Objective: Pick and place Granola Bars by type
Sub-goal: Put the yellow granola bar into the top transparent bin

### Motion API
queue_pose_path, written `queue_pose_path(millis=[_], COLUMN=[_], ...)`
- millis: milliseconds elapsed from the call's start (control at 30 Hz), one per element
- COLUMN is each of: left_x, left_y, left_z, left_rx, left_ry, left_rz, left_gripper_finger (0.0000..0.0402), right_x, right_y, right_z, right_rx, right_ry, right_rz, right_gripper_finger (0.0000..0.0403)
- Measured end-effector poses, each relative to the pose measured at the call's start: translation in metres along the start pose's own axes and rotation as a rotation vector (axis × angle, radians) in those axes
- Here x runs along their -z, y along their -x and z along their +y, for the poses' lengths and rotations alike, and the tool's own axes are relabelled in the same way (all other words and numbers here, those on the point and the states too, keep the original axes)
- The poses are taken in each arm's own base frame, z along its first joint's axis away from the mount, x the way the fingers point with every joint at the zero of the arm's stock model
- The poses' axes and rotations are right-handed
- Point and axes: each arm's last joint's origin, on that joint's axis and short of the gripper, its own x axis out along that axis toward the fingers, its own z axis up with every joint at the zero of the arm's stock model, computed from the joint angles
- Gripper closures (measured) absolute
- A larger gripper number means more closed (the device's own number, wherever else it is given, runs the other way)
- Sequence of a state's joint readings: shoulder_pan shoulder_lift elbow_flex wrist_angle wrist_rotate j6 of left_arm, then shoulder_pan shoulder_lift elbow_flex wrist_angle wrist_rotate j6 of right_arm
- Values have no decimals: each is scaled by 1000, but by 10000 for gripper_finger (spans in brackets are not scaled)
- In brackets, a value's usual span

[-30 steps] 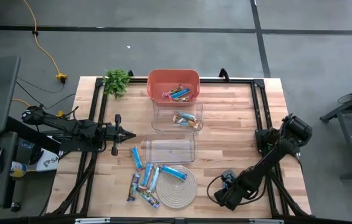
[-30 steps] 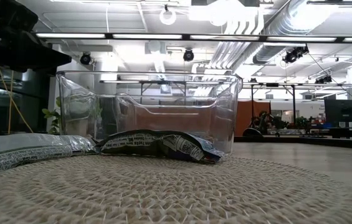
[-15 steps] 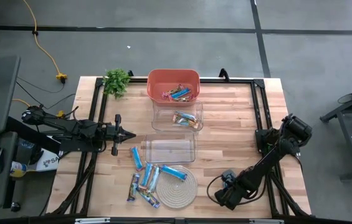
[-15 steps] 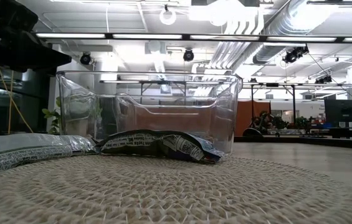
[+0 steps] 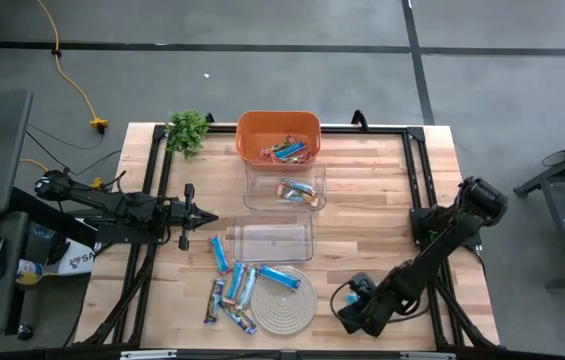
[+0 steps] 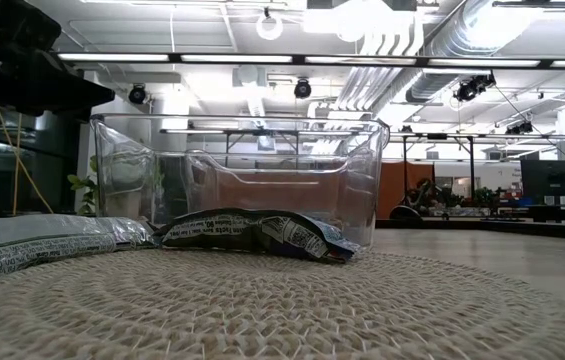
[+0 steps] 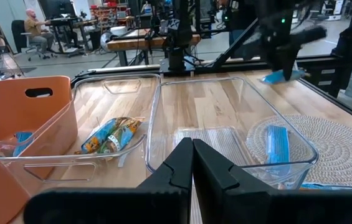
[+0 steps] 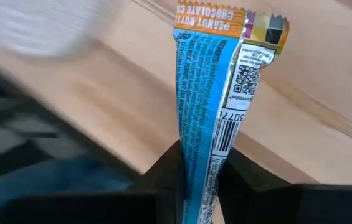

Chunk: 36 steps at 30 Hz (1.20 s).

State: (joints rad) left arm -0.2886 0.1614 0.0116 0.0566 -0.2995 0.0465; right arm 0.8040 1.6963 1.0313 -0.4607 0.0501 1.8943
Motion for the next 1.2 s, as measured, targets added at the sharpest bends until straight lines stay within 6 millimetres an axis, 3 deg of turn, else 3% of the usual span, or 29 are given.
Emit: queue_pose_path(millis=[400,567,933,1033,1200], left_x=[0,0,0,0,0], left_y=[0,0,0,0,0], left_z=[0,0,0,0,0], left_rx=[0,0,0,0,0], left_ry=[0,0,0,0,0], left_rz=[0,-1,0,0,-1], left_gripper_finger=[394,394,394,394,394], right_x=[-18,-26,-64,-79,-102], right_y=[75,94,107,123,166], right_z=[67,84,95,106,132], right_rx=[-778,-966,-991,-986,-897], right_ry=[291,422,537,604,750], right_rz=[-401,-534,-778,-885,-1087], right_gripper_finger=[346,346,346,346,346])
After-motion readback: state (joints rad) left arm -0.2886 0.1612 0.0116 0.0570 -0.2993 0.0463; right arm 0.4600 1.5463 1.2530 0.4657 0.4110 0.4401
